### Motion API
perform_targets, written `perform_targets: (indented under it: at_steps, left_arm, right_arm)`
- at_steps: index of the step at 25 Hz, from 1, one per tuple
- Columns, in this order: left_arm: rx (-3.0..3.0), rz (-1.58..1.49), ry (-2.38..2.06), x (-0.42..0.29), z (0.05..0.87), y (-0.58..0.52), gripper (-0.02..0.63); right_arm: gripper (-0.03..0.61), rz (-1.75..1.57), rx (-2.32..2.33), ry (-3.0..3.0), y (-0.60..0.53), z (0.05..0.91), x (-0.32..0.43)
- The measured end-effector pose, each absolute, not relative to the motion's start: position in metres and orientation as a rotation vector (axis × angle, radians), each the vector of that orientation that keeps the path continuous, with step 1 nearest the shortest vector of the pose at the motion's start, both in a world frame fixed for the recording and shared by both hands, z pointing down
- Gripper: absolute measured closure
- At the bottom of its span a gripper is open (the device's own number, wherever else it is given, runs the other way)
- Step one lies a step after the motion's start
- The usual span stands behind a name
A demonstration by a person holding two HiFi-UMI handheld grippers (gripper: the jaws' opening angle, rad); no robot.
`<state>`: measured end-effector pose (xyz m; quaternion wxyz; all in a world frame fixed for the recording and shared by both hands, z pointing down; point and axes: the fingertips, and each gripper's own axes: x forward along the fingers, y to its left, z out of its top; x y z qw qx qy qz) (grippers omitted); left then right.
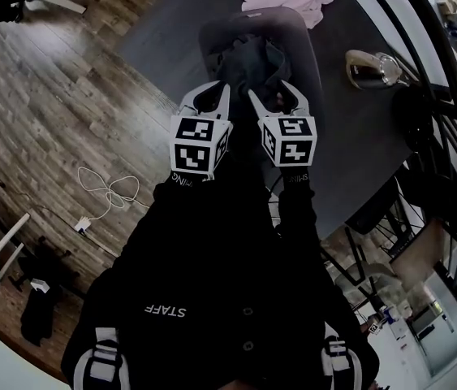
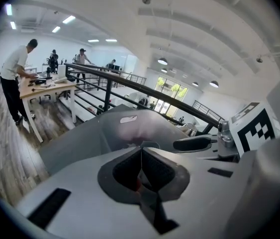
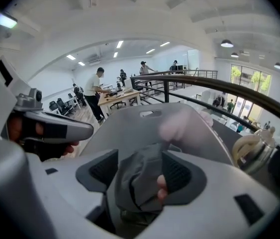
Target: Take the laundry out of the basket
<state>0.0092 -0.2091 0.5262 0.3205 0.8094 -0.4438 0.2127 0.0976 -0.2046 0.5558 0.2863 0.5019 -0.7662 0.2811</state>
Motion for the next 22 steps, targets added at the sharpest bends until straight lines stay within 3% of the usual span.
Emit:
perform_targets:
  at_steps: [4, 10, 22]
  left_arm:
    - [2.097, 0.595, -1.156, 0.012, 0.535, -0.217, 0.611]
    - [2.085, 0.621, -1.139, 0.019, 0.543, -0.225, 0.611]
    - [2.039, 0.676, -1.151, 0.023, 0.551, -0.244, 0.612]
  right_arm:
    - [0.273, 0.795, 1.329, -2.027, -0.212, 0.568, 0.103]
    - [0.192, 0.858, 1.279, -1.973, -0.214, 0.594, 0.108]
    - [0.132, 0.932, 1.222, -1.926, -0.226, 0.633, 0.117]
